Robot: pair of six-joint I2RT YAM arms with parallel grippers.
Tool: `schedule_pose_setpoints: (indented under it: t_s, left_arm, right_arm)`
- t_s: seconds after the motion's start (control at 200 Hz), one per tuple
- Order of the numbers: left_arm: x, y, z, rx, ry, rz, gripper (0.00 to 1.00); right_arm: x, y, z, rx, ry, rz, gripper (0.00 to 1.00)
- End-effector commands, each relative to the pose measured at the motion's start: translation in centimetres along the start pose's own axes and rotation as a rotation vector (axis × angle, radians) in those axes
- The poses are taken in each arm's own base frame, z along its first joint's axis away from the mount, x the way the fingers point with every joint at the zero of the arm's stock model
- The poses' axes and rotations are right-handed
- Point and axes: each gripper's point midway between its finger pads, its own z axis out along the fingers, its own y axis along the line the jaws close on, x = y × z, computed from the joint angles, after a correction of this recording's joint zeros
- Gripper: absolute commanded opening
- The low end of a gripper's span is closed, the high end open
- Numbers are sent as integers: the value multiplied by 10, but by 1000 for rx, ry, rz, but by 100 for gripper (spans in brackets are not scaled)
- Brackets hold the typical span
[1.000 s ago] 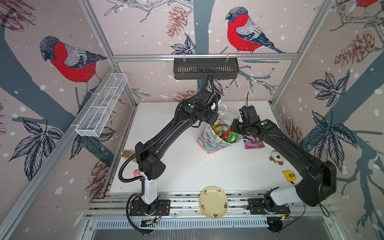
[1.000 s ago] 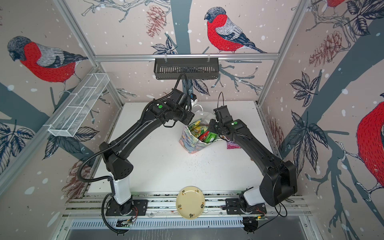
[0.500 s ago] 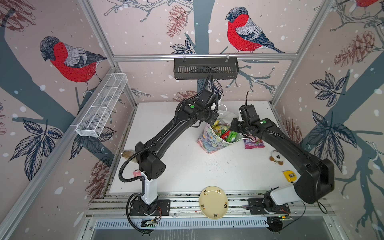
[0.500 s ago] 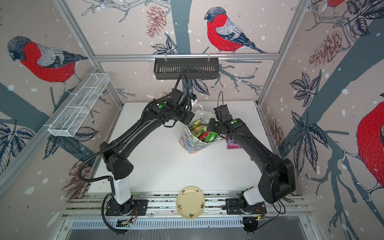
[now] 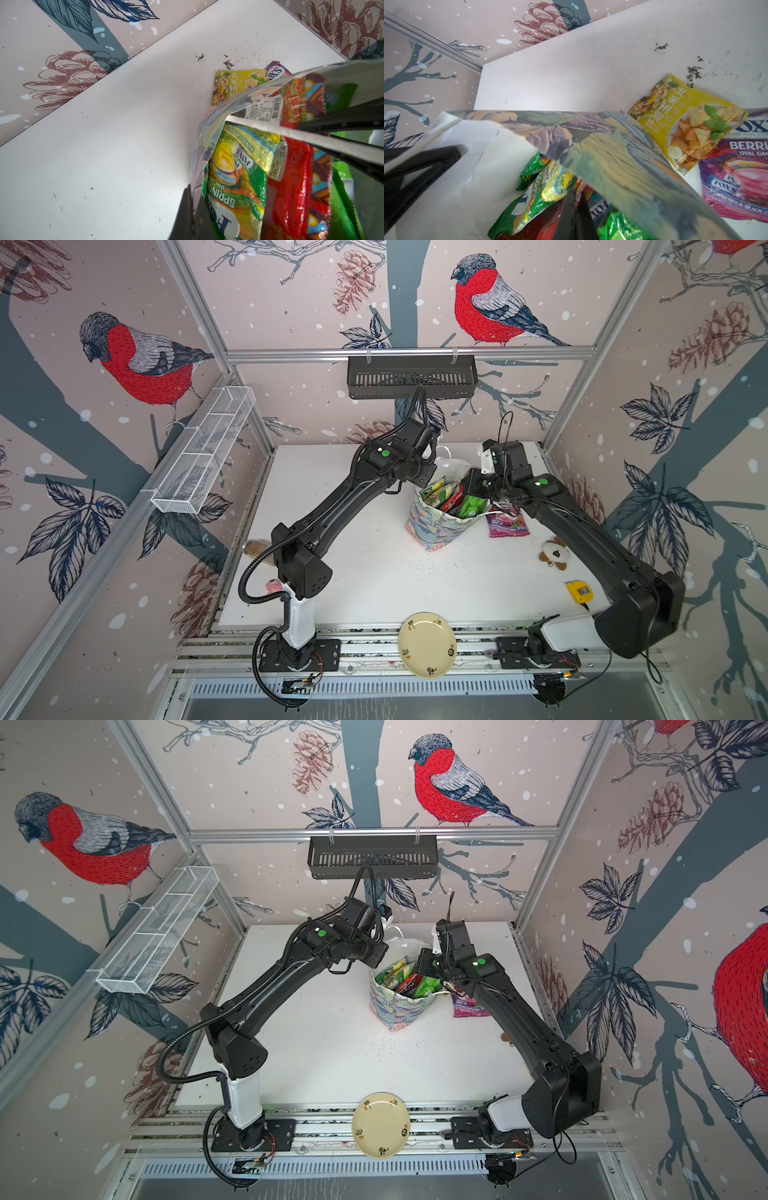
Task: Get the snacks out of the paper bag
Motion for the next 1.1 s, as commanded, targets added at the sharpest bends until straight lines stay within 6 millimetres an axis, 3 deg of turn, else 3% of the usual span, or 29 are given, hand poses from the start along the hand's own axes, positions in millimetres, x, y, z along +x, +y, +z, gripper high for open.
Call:
schedule_pose_setpoints:
  t_s: [0.0, 0.27, 0.44, 0.675, 0.871, 1.096]
  left_arm:
    - [-26, 16, -4, -56, -104, -39, 0]
    - [-26, 41, -6, -124, -102, -59, 0]
    - [-28, 50, -17, -161, -113, -58, 0]
    - [-16, 47, -20, -151, -90, -67, 0]
    - [2, 49, -11, -169, -41, -62, 0]
    - [0, 42, -6, -139, -49, -71, 0]
  right_arm:
    - [-35, 28, -20, -116, -131, -54, 0]
    - [-52, 35, -44, -205, -179, -65, 0]
    - [-48, 33, -29, -222, -142, -67, 0]
    - [-51, 50, -6, -289, -104, -78, 0]
    - [-25, 25, 36, -203, 13, -39, 0]
    - [3, -11, 63, -57, 100, -39, 1]
